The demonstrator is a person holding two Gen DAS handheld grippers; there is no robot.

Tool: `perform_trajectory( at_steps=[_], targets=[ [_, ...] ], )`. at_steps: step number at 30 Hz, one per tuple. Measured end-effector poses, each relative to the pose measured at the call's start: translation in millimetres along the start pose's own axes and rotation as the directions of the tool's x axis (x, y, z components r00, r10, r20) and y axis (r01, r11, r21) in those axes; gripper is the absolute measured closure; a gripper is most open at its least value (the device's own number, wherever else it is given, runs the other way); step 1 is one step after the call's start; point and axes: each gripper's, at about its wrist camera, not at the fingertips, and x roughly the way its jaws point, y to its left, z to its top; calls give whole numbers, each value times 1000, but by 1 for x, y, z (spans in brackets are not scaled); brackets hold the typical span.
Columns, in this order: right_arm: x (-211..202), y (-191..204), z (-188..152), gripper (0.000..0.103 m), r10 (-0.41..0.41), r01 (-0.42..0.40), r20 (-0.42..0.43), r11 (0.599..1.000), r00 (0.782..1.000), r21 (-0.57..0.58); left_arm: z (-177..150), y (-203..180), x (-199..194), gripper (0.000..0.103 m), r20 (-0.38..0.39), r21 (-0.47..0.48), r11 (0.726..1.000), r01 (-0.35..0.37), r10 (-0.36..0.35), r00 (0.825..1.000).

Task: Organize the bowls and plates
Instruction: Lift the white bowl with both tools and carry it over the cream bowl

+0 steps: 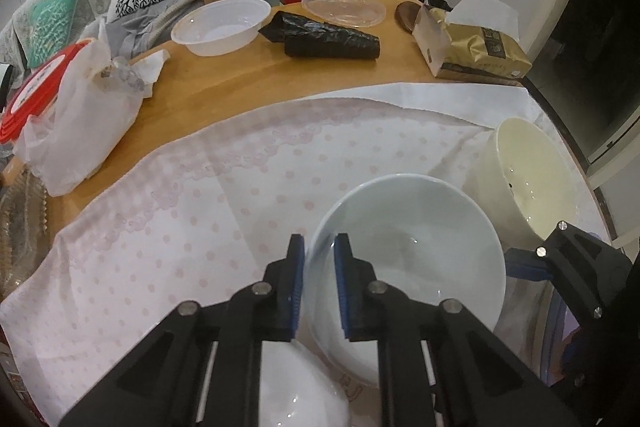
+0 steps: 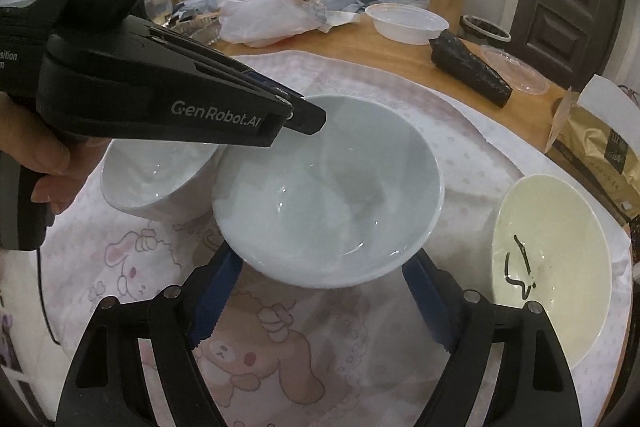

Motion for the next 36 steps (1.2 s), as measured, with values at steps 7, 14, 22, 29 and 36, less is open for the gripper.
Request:
perform_trajectory(
  at_steps=[7,14,22,29,36],
  targets=[
    [-5,-1,-5,26,-5,5,3,1000,1000,-2,-8,-9,-4,91,-10,27,1000,-11,11,1000],
    [-18,2,-21,26,-3,3,-13,1000,1000,-7,-21,-27,-10,91,-35,68,998,11,-9,999],
    [-25,3,-31,25,19,-19,-34,1000,999,-10,-29,-33,-13,90,-32,67,997,46,-44,999],
    [-11,3,-27,22,24,-25,-59,1000,998,-14,-28,-38,-6,90,-43,114,993,18,-14,999],
    [-1,4,-28,22,25,-25,-75,1000,997,-2,-30,-42,3,90,-44,145,989,-23,30,999]
  ],
)
